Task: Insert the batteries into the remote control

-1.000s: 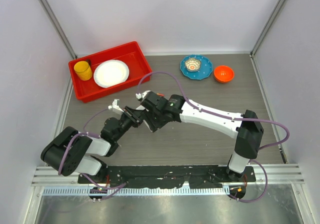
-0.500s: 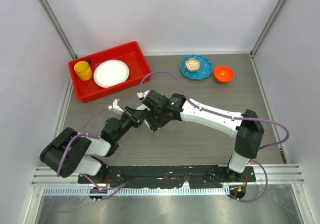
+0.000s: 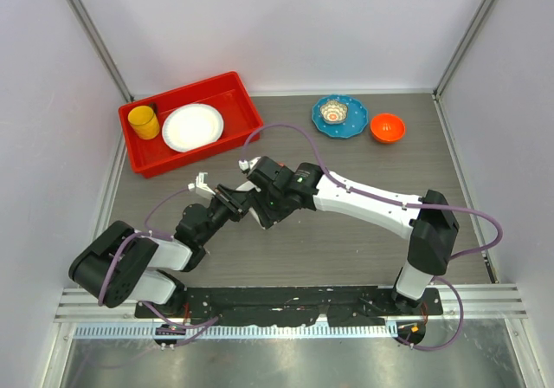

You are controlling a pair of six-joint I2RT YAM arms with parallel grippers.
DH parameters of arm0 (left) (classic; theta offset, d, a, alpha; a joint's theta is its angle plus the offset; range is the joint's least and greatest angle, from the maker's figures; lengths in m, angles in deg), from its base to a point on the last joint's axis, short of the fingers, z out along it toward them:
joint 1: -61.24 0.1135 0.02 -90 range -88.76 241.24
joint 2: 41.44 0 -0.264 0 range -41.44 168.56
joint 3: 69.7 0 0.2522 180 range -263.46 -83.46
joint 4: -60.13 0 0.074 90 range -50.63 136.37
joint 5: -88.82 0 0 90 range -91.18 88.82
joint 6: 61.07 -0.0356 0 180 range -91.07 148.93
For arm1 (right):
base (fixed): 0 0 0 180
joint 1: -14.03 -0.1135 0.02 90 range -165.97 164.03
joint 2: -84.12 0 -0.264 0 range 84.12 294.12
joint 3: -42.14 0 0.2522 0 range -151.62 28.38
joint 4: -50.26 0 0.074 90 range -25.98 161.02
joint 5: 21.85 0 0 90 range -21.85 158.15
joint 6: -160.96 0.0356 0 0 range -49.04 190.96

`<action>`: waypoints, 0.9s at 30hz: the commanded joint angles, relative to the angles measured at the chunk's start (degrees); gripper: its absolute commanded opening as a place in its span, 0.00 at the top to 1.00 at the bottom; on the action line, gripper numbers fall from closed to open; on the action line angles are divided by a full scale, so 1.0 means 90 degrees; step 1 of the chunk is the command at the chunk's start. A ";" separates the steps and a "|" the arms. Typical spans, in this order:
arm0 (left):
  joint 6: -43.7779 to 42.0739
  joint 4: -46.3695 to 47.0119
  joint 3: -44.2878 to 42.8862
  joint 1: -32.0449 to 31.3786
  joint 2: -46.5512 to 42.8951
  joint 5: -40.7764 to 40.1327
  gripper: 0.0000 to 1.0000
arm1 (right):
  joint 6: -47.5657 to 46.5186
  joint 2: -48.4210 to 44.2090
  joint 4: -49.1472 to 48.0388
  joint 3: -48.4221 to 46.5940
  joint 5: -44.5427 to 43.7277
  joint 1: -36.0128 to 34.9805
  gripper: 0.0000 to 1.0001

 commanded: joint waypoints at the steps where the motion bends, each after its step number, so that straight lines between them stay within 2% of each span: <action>1: 0.0100 0.2020 -0.0201 -0.0120 -0.0235 0.0286 1.00 | 0.0076 -0.0249 -0.0288 0.0032 -0.0336 0.0132 0.73; 8: 0.0091 0.2020 -0.0191 -0.0120 -0.0206 0.0247 1.00 | 0.0086 -0.0356 -0.0269 0.0090 -0.0326 0.0132 0.55; 27: 0.0032 0.2020 -0.0201 -0.0120 -0.0167 0.0188 1.00 | 0.0086 -0.0434 -0.0230 0.0120 -0.0316 0.0132 0.34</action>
